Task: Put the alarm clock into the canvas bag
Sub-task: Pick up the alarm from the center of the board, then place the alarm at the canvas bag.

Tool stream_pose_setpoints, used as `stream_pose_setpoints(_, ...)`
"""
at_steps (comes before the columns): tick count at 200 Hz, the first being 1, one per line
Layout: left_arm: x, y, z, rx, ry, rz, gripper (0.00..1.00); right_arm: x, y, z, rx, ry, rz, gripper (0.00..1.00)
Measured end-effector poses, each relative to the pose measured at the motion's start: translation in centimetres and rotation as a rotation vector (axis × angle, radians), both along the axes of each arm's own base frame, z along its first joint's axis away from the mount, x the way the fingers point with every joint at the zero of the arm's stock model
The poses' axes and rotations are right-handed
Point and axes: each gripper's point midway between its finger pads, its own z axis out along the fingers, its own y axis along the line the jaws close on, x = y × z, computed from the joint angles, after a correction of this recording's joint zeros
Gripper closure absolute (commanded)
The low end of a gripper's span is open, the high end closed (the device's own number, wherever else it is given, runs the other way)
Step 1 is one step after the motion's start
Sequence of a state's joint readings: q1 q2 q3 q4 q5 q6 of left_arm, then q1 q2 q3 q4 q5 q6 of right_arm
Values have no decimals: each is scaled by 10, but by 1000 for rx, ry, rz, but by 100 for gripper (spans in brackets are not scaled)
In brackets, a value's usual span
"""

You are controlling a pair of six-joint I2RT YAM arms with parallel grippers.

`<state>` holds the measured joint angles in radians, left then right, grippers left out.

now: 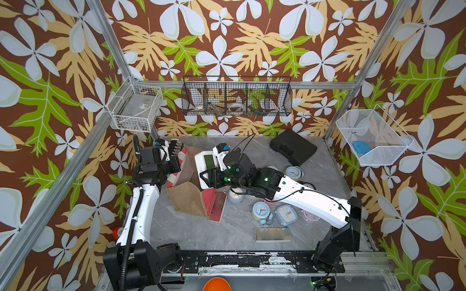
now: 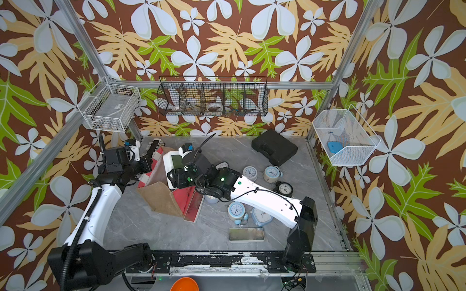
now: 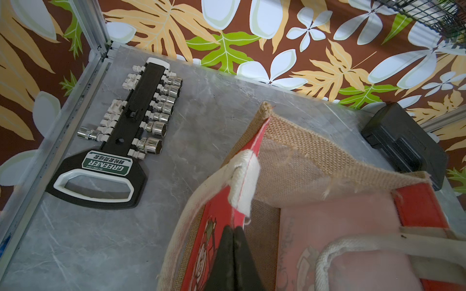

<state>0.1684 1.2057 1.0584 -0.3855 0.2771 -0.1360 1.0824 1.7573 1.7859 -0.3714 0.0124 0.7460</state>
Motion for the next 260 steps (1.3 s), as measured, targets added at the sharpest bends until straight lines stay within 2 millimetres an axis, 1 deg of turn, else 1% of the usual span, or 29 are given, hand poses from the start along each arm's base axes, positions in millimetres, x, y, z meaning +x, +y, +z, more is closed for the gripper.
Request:
stream_pose_setpoints(15,0,-2,1,-16,-3,0,100,10,15,11,61,8,-33,61)
stream_pose_setpoints(25,0,-3,2,-22,-5,-3,100,18,25,15,95,19,-51,65)
stream_pose_setpoints(37,0,-3,2,-26,-10,-4,100,29,35,15,124,39,-86,67)
stream_pose_setpoints(55,-3,-4,3,-31,-23,-3,100,45,49,8,150,75,-135,66)
stream_pose_setpoints(72,-5,-6,4,-46,-33,-1,100,58,56,-7,155,112,-195,67)
stream_pose_setpoints(104,-5,-6,5,-56,-41,1,100,77,67,-47,143,196,-274,69)
stream_pose_setpoints(128,-7,-9,7,-61,-51,-13,100,90,75,-76,138,251,-313,70)
stream_pose_setpoints(154,-8,-11,9,-64,-62,-20,100,98,83,-103,124,297,-342,71)
stream_pose_setpoints(187,-9,-12,10,-67,-70,-27,100,103,91,-134,103,342,-360,71)
stream_pose_setpoints(201,-9,-13,9,-68,-67,-28,100,106,93,-149,96,368,-375,69)
stream_pose_setpoints(227,-10,-13,9,-70,-72,-32,100,113,92,-175,69,402,-400,68)
stream_pose_setpoints(260,-10,-15,9,-76,-73,-41,100,119,94,-201,47,425,-405,65)
